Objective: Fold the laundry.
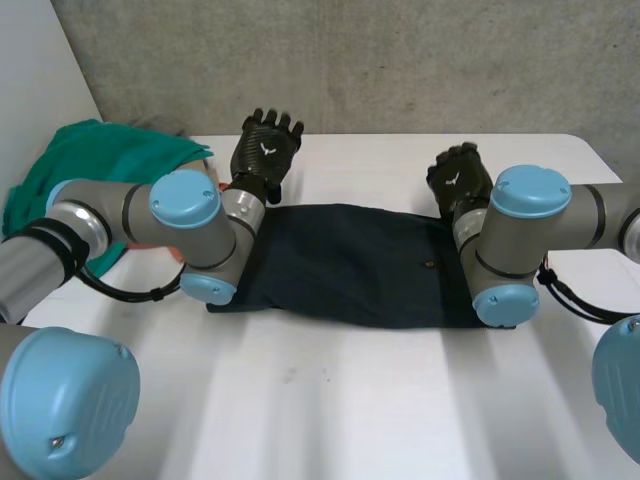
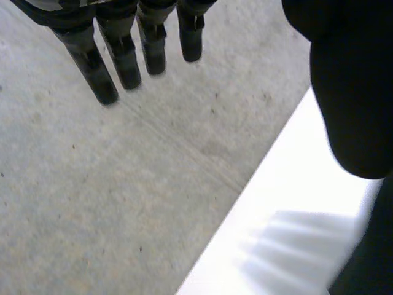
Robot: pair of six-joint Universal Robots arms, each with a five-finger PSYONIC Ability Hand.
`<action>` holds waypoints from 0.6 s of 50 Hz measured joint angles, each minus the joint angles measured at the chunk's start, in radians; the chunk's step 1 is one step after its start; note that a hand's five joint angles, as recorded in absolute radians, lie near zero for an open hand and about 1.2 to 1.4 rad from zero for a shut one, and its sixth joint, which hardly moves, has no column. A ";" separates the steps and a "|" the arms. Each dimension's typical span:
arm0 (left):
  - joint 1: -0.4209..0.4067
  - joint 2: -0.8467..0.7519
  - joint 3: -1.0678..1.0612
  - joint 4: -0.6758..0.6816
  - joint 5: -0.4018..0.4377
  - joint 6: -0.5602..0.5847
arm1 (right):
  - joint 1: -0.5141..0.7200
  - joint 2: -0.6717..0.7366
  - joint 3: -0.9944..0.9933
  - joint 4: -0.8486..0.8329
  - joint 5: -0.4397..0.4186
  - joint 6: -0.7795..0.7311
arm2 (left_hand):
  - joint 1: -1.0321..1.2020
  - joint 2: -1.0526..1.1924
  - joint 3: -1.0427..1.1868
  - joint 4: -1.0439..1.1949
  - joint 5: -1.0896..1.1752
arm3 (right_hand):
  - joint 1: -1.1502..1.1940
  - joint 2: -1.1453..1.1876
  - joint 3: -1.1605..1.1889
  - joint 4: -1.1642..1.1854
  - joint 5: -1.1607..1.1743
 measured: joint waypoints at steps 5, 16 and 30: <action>-0.009 0.125 -0.113 0.012 -0.006 -0.010 | -0.009 -0.135 0.075 -0.033 0.006 0.125 | -0.002 -0.033 -0.038 -0.037 -0.027 | 0.000 0.000 0.000 0.000 0.000; -0.017 0.627 -0.749 0.018 -0.020 -0.133 | -0.158 -0.565 0.436 0.316 -0.225 0.454 | -0.002 -0.034 -0.038 -0.037 -0.027 | 0.104 0.128 0.141 0.116 0.111; -0.015 0.742 -1.015 0.030 -0.016 -0.250 | -0.205 -0.452 0.645 0.214 -0.273 0.449 | -0.002 -0.034 -0.038 -0.037 -0.027 | 0.194 0.240 0.251 0.231 0.214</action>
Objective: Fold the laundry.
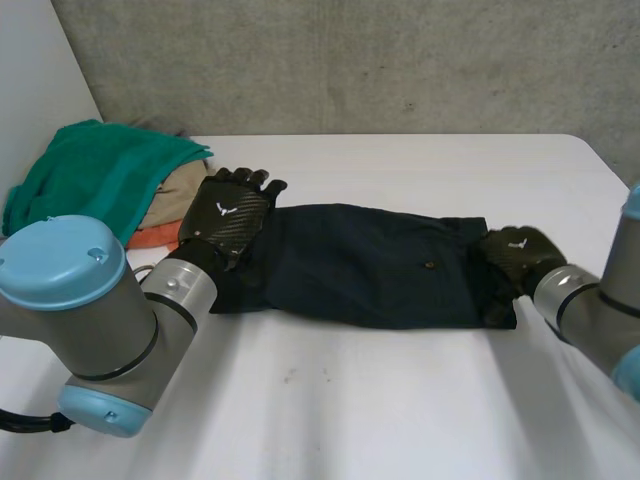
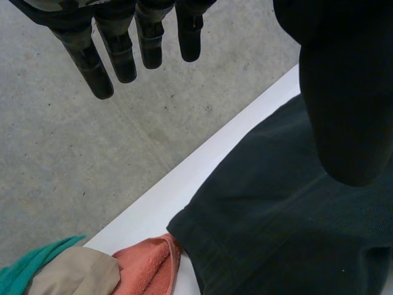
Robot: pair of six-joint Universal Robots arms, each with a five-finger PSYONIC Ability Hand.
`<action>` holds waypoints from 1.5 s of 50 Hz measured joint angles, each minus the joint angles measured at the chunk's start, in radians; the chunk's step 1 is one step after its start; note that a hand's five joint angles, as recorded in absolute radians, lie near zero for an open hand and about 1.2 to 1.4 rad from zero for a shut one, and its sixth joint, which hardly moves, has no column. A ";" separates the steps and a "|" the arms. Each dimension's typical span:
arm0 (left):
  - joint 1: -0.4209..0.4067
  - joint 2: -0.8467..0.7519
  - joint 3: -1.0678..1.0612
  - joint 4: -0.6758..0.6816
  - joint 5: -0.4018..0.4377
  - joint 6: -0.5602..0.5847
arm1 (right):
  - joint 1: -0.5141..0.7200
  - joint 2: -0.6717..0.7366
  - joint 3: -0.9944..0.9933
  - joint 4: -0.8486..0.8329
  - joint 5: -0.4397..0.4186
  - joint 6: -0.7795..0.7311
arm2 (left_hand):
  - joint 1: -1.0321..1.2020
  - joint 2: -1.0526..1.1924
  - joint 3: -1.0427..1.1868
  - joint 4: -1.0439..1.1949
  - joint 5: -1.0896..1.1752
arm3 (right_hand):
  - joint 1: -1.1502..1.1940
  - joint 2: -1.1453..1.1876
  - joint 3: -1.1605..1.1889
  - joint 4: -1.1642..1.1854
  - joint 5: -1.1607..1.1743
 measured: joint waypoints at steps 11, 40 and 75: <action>0.003 -0.006 0.009 0.012 -0.001 0.004 | -0.003 0.140 -0.063 -0.065 0.040 -0.054 | 0.000 0.000 0.000 0.000 0.000 | 0.320 0.682 0.694 0.699 0.593; 0.007 0.039 -0.028 0.010 -0.013 0.004 | 0.095 -0.101 -0.055 -0.129 -0.004 -0.530 | 0.000 0.000 0.000 0.000 0.000 | 0.320 0.707 0.719 0.719 0.699; -0.152 -0.314 0.598 -0.251 -0.104 -0.120 | 0.202 -0.005 -0.316 0.056 -0.139 0.412 | 0.000 0.000 0.000 0.000 0.000 | -0.196 -0.241 -0.252 -0.232 -0.214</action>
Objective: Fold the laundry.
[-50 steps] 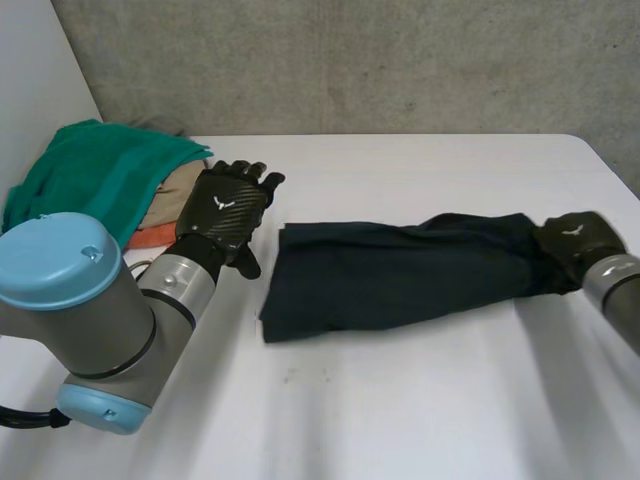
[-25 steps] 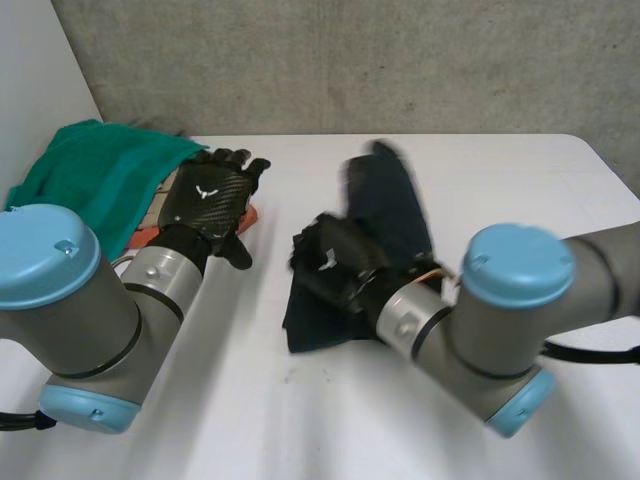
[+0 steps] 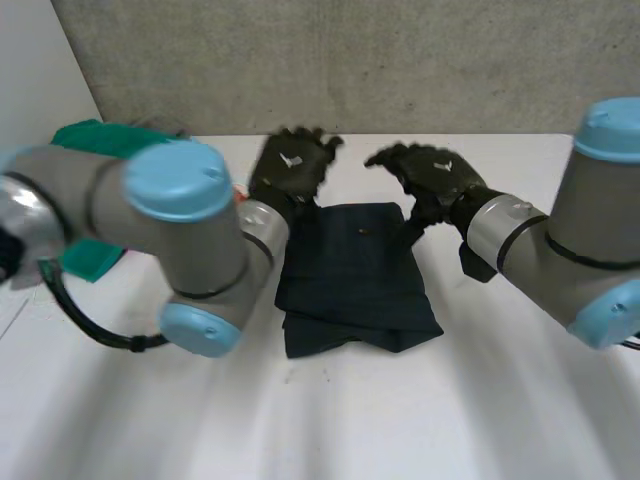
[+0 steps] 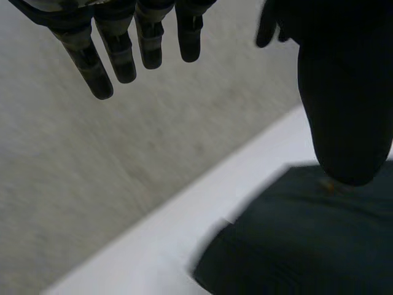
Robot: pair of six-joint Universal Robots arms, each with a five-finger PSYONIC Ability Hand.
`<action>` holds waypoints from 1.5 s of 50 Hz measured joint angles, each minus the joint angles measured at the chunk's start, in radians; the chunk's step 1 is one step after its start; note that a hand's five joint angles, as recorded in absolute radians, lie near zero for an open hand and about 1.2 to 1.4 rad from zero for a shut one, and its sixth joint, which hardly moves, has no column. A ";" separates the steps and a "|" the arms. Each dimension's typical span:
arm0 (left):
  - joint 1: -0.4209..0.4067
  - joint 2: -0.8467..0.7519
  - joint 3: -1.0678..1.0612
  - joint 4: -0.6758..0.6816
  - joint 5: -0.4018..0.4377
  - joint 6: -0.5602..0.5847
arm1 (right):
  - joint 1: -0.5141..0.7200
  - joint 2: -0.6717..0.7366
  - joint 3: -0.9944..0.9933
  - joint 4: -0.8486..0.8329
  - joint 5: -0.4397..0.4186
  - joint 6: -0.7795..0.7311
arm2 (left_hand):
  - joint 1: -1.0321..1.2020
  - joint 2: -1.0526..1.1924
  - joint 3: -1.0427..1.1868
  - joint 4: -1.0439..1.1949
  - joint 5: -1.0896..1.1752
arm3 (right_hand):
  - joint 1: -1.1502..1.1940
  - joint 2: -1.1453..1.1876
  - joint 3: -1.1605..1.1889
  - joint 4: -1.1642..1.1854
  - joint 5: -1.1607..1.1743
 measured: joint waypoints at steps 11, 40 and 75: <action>-0.019 -0.213 0.115 -0.167 -0.005 0.030 | 0.016 0.305 -0.222 0.177 0.136 -0.200 | 0.000 0.000 0.000 0.000 0.000 | 0.000 0.000 0.000 0.000 0.000; 0.104 0.260 -0.176 -0.221 0.350 0.011 | -0.112 -0.055 0.232 -0.030 0.171 0.029 | -0.002 0.000 0.000 0.000 0.000 | -0.016 0.000 0.000 0.000 0.000; 0.175 0.327 -0.274 -0.218 0.570 -0.132 | 0.012 0.229 0.122 -0.114 0.144 0.176 | -0.002 0.000 0.000 0.000 0.000 | -0.022 0.052 0.058 0.032 0.043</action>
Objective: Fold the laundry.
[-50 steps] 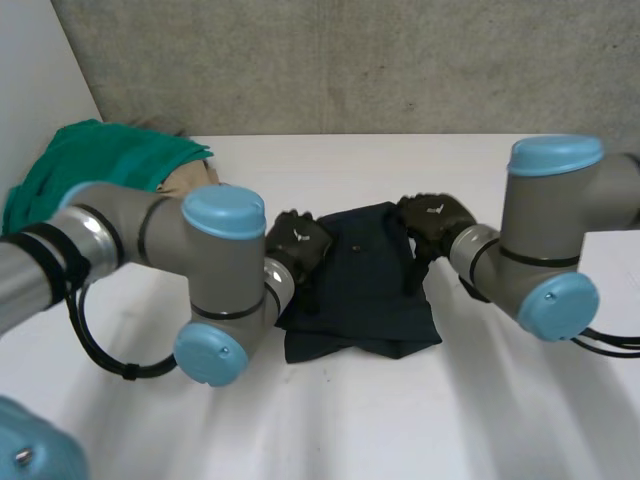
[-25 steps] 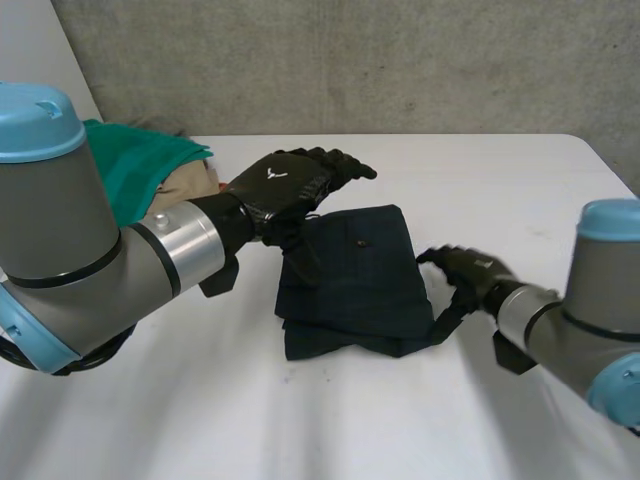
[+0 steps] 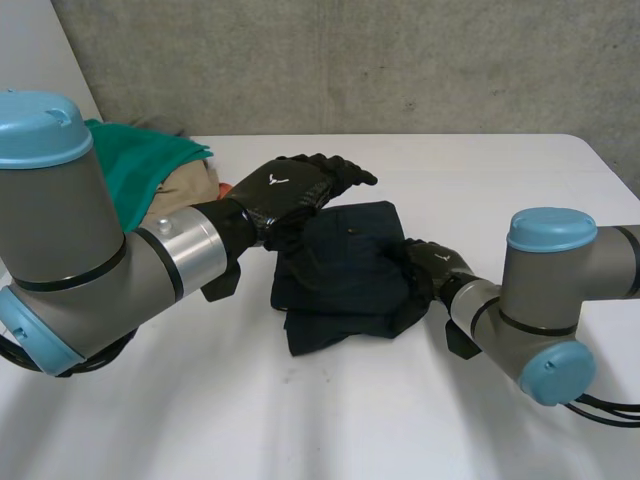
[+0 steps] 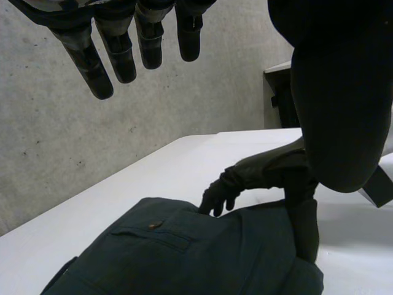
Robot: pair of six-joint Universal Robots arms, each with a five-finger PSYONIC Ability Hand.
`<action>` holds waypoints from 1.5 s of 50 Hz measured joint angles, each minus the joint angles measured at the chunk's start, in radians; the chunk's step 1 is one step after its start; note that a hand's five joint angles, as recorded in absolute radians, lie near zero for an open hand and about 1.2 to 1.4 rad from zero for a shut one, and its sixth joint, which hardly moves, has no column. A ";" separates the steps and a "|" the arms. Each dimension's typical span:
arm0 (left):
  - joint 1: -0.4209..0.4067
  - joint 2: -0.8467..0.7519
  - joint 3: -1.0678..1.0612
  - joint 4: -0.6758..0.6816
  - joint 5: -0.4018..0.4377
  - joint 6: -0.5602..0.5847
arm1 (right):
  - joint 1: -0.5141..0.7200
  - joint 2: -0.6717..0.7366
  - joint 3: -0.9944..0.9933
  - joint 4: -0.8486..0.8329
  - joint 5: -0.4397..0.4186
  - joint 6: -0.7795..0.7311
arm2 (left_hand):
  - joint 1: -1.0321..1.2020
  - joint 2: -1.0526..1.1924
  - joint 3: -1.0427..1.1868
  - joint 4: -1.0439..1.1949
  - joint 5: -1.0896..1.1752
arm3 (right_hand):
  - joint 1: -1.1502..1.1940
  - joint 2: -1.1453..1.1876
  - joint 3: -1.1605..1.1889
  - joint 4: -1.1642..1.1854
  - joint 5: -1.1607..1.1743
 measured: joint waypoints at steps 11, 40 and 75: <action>0.001 -0.004 -0.001 0.000 0.000 0.002 | 0.020 0.027 -0.066 0.001 0.015 0.024 | 0.000 0.000 0.000 0.000 0.000 | 0.000 0.017 0.005 0.018 -0.016; 0.008 -0.010 -0.004 0.007 0.002 0.002 | -0.133 0.196 -0.455 0.005 0.097 0.062 | 0.000 0.000 0.000 0.000 0.000 | 0.742 0.898 0.871 0.917 0.809; 0.002 -0.069 -0.002 0.017 0.000 0.002 | -0.532 0.635 -1.208 0.074 0.205 -0.290 | 0.000 0.000 0.000 0.000 0.000 | 0.751 0.899 0.885 0.918 0.831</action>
